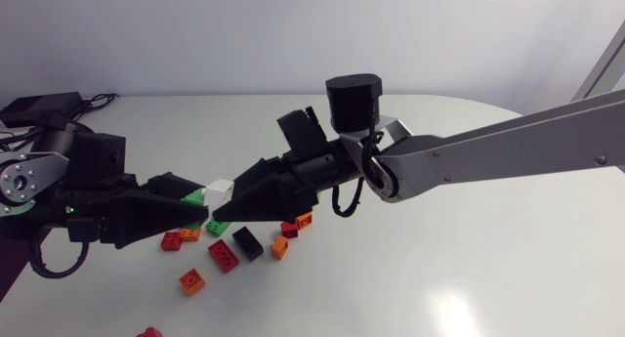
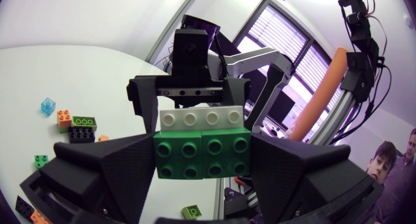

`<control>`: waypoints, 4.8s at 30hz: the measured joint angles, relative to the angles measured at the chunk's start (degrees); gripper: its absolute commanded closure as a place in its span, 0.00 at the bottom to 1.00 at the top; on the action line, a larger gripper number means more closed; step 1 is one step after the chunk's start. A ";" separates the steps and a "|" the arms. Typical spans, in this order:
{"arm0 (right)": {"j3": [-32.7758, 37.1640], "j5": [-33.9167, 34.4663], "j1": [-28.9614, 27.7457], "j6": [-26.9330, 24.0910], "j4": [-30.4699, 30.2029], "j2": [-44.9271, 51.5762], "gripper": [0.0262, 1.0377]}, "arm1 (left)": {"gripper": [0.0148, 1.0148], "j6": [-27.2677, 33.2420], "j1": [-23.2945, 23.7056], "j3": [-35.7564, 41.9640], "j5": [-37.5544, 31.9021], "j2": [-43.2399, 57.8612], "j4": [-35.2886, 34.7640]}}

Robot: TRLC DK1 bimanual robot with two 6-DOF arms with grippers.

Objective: Disassemble duplo

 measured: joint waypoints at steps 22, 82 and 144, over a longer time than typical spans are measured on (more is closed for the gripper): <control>-0.02 -0.28 -0.68 0.17 -0.72 -0.02 0.62 | 0.57 0.24 -0.31 0.00 -1.29 0.72 0.98; -0.04 -1.55 -2.03 -0.07 -0.66 -0.17 0.62 | 0.10 0.22 0.09 0.00 -0.63 0.72 1.01; 14.47 69.29 6.88 -36.13 -38.60 12.87 0.57 | 0.05 -17.27 -20.00 -15.43 -65.24 -10.08 41.38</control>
